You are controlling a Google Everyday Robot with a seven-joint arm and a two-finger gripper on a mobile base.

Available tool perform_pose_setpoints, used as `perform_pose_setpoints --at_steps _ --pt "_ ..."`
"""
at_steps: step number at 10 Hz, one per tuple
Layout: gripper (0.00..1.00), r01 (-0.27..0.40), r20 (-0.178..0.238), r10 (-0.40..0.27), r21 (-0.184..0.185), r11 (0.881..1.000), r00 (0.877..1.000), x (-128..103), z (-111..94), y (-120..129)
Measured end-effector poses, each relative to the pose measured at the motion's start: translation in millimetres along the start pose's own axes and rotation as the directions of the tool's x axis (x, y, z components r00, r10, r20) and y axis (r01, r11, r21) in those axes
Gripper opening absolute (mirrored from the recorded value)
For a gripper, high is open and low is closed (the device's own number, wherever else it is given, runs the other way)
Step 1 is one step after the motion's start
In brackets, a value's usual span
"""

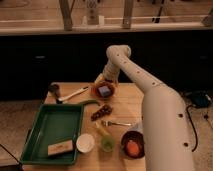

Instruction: Place sponge in red bowl

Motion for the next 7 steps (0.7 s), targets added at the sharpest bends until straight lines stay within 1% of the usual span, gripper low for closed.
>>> perform_pose_setpoints --at_steps 7 --pt "0.80 0.008 0.001 -0.008 0.001 1.000 1.000 0.7 0.1 -0.5"
